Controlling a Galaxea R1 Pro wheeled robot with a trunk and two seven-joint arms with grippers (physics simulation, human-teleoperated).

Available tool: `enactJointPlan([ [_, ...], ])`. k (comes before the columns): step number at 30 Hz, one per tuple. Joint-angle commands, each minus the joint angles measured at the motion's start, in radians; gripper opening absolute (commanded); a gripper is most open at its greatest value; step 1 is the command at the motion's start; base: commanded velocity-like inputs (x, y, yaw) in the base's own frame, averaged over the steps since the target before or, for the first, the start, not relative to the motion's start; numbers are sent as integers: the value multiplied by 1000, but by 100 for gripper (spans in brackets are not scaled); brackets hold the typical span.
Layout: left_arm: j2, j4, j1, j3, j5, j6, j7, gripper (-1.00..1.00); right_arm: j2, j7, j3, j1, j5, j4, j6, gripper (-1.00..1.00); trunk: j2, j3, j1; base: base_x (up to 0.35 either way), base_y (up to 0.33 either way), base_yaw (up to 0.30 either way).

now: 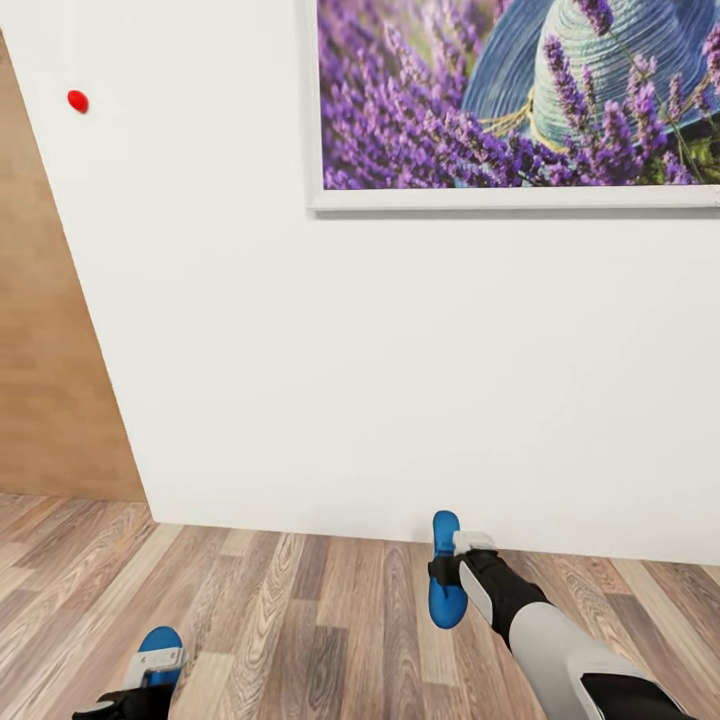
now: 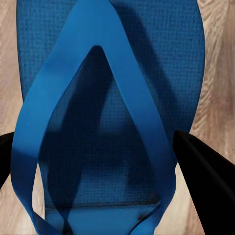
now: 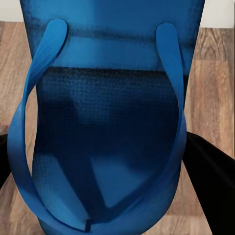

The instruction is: In the bedroom, move the book from the bed onto either nightstand, and place the two sandals side by side next to the bed.

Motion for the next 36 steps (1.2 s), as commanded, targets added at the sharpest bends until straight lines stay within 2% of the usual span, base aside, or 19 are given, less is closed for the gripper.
enactJointPlan([
  [1,1,0,0,-1,11,2,6,-100,1,-2,0,1,2,-2,5,-100,0,3,-1,0,0,0],
  [12,0,2,0,-1,10,-20,6,-100,4,-2,16,10,2,-2,4,-100,2,45,-6,0,0,3],
  [18,-1,2,0,0,11,-23,6,-100,8,-2,31,12,2,1,5,-100,4,64,-8,0,0,152],
  [32,-4,2,0,1,13,-25,6,-100,11,-2,66,21,1,7,5,-100,102,94,-62,0,0,210],
  [36,-6,2,0,2,14,-25,6,-100,11,-2,90,25,1,7,5,-100,130,103,-77,0,0,216],
])
